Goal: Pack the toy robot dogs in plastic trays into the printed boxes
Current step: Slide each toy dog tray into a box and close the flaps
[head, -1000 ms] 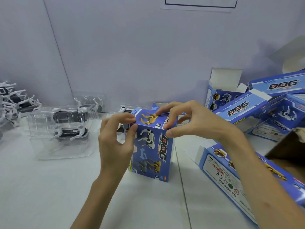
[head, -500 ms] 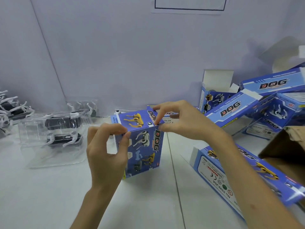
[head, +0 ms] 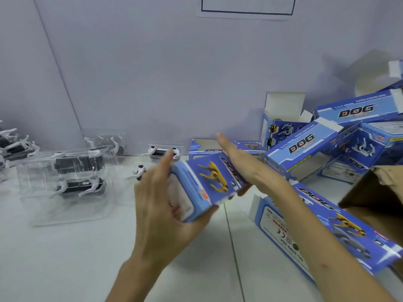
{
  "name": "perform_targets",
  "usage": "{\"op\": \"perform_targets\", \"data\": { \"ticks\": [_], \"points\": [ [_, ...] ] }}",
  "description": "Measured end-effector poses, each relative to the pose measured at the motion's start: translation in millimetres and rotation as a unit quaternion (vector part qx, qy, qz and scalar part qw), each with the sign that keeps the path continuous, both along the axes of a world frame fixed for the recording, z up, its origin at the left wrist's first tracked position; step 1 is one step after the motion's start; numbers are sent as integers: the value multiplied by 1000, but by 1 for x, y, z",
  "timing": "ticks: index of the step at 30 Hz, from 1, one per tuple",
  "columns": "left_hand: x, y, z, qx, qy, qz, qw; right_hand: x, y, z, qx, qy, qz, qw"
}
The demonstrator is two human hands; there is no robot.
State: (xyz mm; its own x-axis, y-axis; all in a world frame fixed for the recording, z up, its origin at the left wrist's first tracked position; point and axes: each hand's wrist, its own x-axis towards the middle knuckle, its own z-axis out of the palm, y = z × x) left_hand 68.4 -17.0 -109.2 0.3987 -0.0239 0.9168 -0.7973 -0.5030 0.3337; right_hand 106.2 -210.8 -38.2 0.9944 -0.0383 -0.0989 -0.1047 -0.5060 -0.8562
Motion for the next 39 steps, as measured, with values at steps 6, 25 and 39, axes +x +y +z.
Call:
{"op": "perform_targets", "data": {
  "ticks": [6, 25, 39],
  "points": [
    [-12, -20, -10, 72, -142, 10, 987, -8, -24, 5, 22, 131, 100, 986],
    [-10, -24, -10, 31, 100, -146, 984, -145, -103, -18, 485, -372, -411, 676],
    [-6, -20, -17, 122, 192, -96, 969, -96, -139, -43, -276, 12, -246, 929]
  ]
}}
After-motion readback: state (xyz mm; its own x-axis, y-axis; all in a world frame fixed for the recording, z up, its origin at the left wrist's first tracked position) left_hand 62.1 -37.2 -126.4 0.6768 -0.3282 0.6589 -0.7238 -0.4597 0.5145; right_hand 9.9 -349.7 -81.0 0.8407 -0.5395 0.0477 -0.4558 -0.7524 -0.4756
